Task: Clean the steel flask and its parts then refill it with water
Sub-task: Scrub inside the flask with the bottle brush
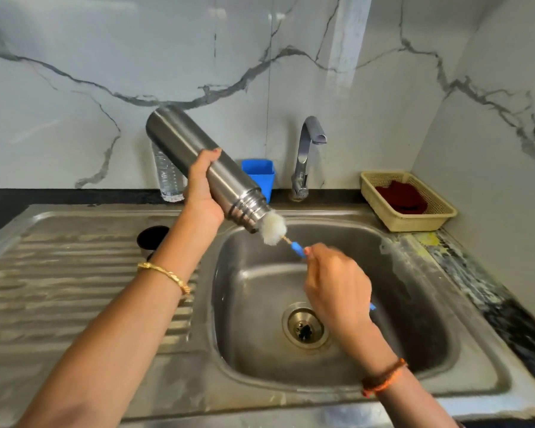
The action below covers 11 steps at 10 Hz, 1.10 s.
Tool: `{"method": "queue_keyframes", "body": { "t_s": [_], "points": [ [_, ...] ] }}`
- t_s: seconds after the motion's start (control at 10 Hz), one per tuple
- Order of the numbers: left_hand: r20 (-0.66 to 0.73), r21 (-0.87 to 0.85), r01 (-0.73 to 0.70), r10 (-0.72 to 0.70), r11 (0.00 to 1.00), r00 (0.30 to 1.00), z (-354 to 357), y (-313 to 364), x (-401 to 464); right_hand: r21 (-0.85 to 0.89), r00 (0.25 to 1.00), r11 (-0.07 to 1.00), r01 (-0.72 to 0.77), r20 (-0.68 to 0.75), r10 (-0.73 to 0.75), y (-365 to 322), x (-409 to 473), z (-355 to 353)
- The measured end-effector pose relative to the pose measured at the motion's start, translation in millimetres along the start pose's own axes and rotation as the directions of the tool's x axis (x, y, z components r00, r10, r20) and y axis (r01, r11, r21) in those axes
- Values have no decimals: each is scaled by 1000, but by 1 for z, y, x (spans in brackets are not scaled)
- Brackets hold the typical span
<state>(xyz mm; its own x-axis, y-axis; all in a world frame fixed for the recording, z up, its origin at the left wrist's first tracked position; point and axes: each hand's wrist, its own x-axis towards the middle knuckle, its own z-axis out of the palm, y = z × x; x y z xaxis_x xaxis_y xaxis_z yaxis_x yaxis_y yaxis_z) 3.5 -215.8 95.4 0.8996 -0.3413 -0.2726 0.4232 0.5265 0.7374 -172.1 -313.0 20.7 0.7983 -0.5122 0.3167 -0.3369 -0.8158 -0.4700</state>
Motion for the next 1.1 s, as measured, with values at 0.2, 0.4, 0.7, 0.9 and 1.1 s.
{"method": "queue_keyframes", "body": {
  "t_s": [0.2, 0.4, 0.7, 0.9, 1.1],
  "points": [
    [-5, -37, -31, 31, 999, 1000, -3, 6, 6, 635, 855, 617, -464, 504, 124, -18, 9, -14],
    [18, -8, -33, 33, 999, 999, 0, 15, 3, 596, 988, 797, -98, 153, 7, -6, 8, -3],
    [58, 18, -70, 68, 997, 996, -5, 17, 10, 689, 710, 335, -642, 700, -78, -11, 7, -9],
    [-7, -13, -104, 104, 995, 995, -3, 17, 16, -39, 992, 998, 57, -107, -61, 2, 1, 8],
    [79, -20, -123, 124, 992, 989, -5, 22, 16, 710, 808, 441, -548, 586, 60, -1, 13, -3]
  ]
}}
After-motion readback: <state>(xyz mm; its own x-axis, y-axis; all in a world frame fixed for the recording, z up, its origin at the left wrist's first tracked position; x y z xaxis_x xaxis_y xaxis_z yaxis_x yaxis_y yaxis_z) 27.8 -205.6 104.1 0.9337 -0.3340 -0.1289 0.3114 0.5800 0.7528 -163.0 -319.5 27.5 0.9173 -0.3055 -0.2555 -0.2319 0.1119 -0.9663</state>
